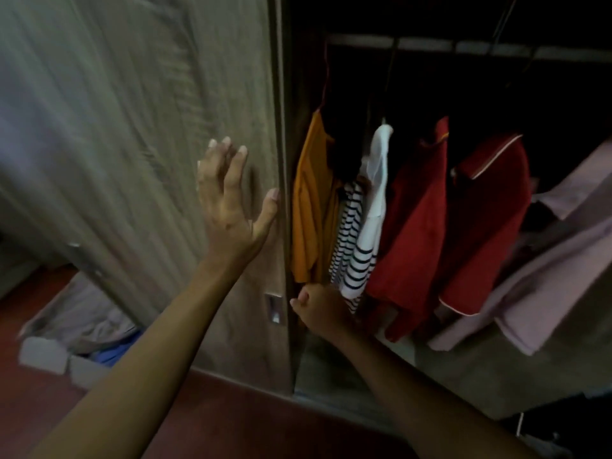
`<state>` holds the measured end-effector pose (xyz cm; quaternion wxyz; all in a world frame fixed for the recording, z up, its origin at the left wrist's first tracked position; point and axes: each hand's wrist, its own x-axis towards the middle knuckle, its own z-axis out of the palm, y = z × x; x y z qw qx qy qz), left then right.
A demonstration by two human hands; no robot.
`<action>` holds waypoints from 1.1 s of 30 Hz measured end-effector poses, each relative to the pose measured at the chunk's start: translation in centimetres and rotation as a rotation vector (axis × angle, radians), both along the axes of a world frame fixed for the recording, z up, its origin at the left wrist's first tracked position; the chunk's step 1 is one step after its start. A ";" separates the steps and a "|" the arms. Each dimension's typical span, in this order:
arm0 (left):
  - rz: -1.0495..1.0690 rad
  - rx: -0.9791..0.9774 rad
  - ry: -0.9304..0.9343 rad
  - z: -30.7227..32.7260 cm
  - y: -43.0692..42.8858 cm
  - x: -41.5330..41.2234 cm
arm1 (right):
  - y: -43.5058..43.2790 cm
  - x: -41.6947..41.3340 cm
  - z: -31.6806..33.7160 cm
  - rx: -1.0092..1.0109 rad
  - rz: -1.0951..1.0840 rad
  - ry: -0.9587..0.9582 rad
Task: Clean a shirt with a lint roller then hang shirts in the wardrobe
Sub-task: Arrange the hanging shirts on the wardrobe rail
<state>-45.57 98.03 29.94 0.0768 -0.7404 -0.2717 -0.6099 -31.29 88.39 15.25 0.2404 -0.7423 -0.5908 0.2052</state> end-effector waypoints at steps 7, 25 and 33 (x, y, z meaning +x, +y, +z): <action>0.009 -0.027 0.093 -2.7 2.2 -0.9 | 2.5 -4.9 -3.8 -0.136 -0.237 0.039; 0.002 -0.022 0.146 -1.8 -1.1 3.0 | -1.5 -0.9 -2.8 -0.153 -0.403 0.030; -0.013 0.003 0.220 -2.1 -5.4 8.9 | -8.2 7.5 -3.6 -0.157 -0.533 0.009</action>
